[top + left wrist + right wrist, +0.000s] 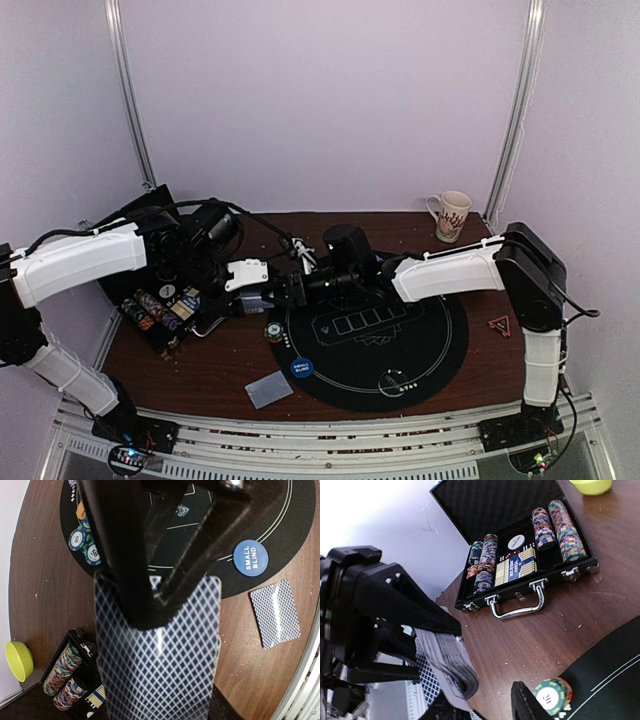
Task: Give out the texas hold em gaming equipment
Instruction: Pick up the poker card from the face-down deck piles, then distribute the poker card in the small blind area.
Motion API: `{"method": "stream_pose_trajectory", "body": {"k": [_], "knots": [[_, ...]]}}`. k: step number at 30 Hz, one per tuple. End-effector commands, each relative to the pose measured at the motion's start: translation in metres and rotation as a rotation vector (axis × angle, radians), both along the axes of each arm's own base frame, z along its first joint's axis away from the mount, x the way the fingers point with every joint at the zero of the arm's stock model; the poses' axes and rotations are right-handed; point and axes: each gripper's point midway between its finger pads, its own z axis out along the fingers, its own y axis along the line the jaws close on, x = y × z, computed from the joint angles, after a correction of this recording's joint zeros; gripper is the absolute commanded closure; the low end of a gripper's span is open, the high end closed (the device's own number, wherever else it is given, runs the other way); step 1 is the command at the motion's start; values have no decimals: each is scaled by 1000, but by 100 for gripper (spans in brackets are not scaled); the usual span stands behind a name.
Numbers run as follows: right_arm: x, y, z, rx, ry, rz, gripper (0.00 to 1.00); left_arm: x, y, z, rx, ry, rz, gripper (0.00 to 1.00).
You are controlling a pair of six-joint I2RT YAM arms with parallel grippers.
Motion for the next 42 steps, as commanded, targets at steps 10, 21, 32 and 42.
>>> {"method": "stream_pose_trajectory", "body": {"k": [10, 21, 32, 42], "knots": [[-4, -16, 27, -12, -9, 6, 100, 7, -3, -6, -15, -10, 16, 53], [-10, -61, 50, -72, -64, 8, 100, 11, -1, -6, -7, -13, 31, 53], [-14, -131, 22, -296, -45, -83, 100, 24, 8, 9, -21, -46, 68, 53], [-113, -50, -23, -185, 83, 182, 100, 32, 6, 32, -52, -93, 62, 53]]}}
